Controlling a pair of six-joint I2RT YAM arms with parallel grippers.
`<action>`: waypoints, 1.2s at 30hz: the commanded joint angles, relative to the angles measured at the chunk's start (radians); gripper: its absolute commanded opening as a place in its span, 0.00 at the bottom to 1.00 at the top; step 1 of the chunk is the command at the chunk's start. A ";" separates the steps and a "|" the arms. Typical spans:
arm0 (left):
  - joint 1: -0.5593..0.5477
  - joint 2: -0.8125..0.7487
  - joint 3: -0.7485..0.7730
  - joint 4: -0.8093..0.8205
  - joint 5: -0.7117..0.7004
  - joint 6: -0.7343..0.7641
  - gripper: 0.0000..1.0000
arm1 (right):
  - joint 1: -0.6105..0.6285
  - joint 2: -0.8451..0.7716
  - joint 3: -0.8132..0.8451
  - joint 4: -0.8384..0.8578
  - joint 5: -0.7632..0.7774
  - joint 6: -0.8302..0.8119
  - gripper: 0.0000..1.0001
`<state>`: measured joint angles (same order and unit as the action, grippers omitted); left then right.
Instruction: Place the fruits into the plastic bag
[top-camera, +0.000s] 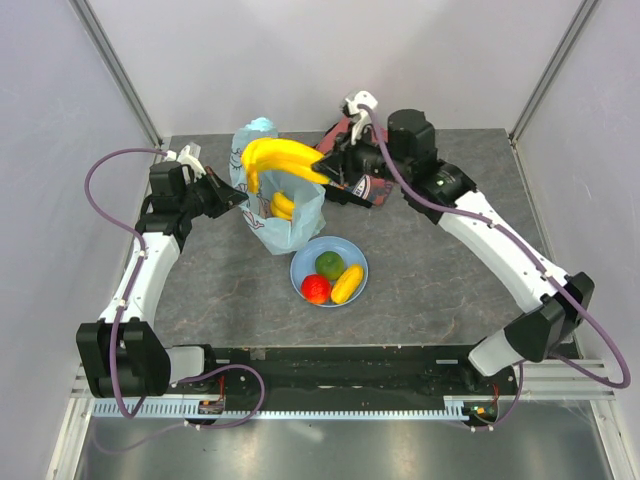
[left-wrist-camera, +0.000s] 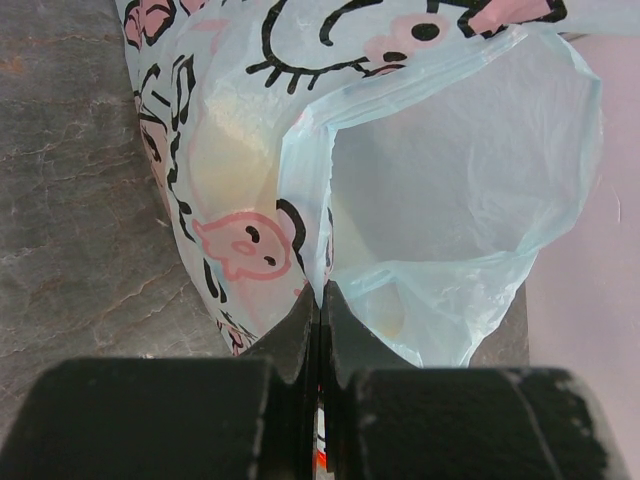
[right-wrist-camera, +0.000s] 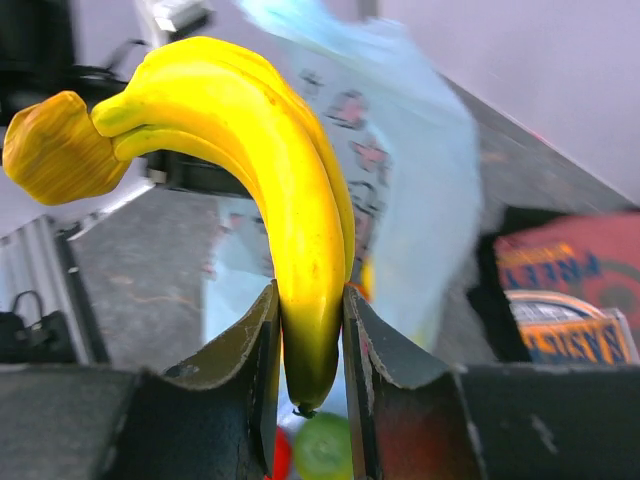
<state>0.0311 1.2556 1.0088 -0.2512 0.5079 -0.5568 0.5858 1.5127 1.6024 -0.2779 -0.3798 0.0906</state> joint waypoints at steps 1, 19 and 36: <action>-0.003 0.001 0.039 0.038 0.020 0.015 0.02 | 0.055 0.064 0.080 -0.006 -0.007 0.012 0.00; -0.005 -0.016 0.028 0.036 0.012 0.015 0.02 | 0.103 0.371 0.349 -0.331 0.226 0.009 0.00; -0.008 0.002 0.031 0.079 0.121 0.032 0.01 | 0.172 0.532 0.614 -0.517 0.703 -0.072 0.00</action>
<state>0.0303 1.2594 1.0092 -0.2451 0.5518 -0.5560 0.7006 2.0098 2.1117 -0.7643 0.1688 0.0692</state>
